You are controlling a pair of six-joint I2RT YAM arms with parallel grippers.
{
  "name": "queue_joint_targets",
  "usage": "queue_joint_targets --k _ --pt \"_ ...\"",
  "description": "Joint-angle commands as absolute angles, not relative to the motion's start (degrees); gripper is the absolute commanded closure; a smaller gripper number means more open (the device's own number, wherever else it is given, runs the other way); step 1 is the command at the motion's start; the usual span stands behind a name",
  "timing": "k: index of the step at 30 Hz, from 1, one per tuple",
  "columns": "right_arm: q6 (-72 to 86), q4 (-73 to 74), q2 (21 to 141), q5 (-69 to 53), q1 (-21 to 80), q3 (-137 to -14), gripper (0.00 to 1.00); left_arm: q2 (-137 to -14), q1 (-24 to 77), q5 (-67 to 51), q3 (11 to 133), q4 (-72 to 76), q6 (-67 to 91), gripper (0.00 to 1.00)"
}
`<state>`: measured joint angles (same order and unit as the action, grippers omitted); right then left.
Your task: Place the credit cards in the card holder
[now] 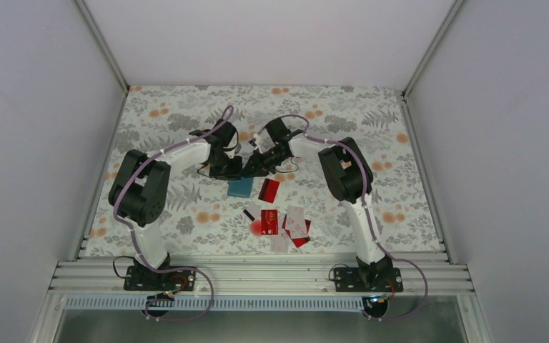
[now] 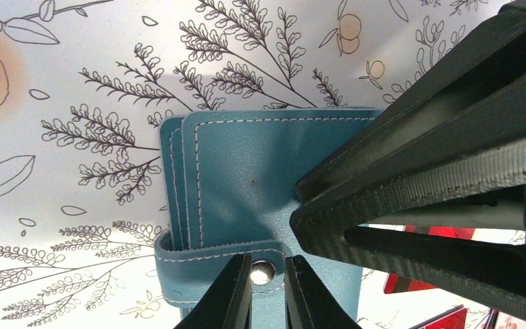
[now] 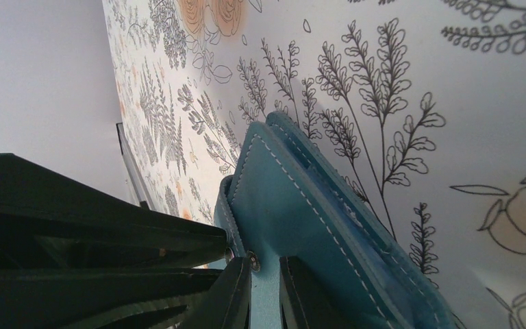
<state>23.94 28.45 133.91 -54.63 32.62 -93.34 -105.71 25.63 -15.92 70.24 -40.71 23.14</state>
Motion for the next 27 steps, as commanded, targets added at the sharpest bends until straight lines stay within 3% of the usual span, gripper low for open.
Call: queue_joint_targets --k 1,20,27 --pt "23.45 29.51 138.62 -41.85 33.42 -90.03 0.87 -107.54 25.95 -16.28 69.35 -38.39 22.26 0.85" --pt "23.91 29.14 138.81 -41.92 33.48 -89.52 0.87 -111.73 27.15 -17.78 71.86 -37.71 20.51 0.86" --pt "23.99 28.96 138.66 -41.82 33.46 -89.58 0.87 -114.03 28.17 -15.23 74.44 -40.49 19.50 0.91"
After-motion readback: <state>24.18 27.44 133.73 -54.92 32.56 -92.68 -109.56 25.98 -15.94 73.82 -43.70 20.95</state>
